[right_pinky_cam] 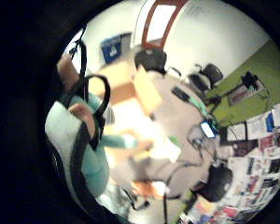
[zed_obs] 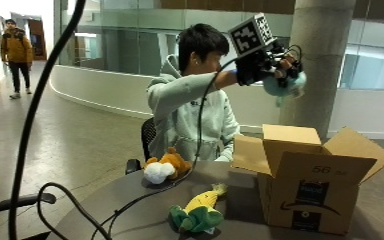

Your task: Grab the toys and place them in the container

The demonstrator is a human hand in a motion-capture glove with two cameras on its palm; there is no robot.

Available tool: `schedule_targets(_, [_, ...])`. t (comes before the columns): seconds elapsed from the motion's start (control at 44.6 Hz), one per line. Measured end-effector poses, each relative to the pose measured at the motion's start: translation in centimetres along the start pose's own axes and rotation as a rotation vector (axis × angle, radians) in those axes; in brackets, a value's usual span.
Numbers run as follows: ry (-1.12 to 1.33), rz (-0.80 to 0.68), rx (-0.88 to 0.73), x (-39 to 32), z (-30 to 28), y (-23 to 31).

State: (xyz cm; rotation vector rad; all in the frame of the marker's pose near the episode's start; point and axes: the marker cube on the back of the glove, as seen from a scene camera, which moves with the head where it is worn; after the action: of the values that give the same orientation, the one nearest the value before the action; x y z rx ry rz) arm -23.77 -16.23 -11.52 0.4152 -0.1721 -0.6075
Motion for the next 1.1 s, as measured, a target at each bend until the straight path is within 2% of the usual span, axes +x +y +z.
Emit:
schedule_targets(0.067, [-0.058, 0.124, 0.017, -3.3, 2.7, -2.2])
schedule_targets(0.179, [-0.137, 0.241, -0.146, -5.3, 6.9, -4.4])
schedule_targets(0.292, [-0.147, 0.194, -0.231, -6.6, 8.7, -4.3])
schedule_targets(0.471, [-0.13, 0.166, -0.314, -6.4, 7.3, -1.1])
schedule_targets(0.673, [-0.013, 0.131, -0.435, -5.5, 3.8, 7.9])
schedule_targets(0.763, [0.147, 0.118, -0.492, -3.4, 2.6, 13.4])
schedule_targets(0.83, [0.171, 0.115, -0.544, -3.9, 1.7, 18.5])
schedule_targets(0.987, [0.147, 0.261, -0.658, -2.2, 1.3, 30.6])
schedule_targets(1.099, [0.117, 0.287, -0.674, -0.5, 3.5, 36.4])
